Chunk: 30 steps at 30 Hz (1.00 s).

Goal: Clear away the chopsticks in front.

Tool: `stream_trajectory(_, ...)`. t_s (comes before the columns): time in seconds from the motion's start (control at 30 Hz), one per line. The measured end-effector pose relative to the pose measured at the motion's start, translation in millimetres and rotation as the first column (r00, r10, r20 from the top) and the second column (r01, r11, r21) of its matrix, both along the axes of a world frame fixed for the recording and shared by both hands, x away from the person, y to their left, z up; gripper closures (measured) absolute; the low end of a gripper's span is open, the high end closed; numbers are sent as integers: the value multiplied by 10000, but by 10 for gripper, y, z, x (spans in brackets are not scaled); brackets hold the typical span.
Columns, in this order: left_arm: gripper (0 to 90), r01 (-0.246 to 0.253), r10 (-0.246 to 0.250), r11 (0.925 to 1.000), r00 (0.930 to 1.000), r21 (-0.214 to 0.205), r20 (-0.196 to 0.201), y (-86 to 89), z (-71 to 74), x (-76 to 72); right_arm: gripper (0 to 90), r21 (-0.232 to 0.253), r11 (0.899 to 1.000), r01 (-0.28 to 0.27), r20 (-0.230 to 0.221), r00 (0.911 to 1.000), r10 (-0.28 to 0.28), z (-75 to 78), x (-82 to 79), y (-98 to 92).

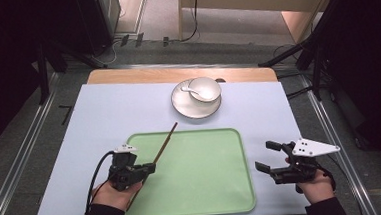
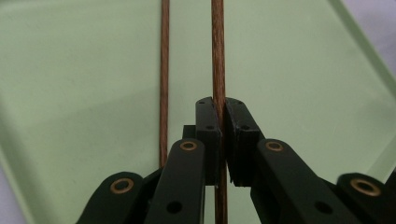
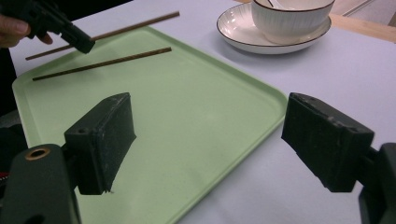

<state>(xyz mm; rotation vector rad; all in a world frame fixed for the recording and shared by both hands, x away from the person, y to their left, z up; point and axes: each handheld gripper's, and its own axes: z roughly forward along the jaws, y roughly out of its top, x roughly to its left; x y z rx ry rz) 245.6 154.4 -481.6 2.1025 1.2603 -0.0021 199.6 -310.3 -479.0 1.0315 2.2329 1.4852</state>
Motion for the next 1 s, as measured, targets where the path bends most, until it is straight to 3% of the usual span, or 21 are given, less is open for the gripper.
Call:
stream_trajectory(0.47,859,-266,311,9977,9969,629,-727,-15,-254,-25,175,29,10000,-65,53,10000,65,7,-5,5)
stream_trajectory(1.0,854,-1276,1350,9885,9865,811,-932,185,-223,-33,175,-5,9999,-104,99,9999,104,11,-5,7)
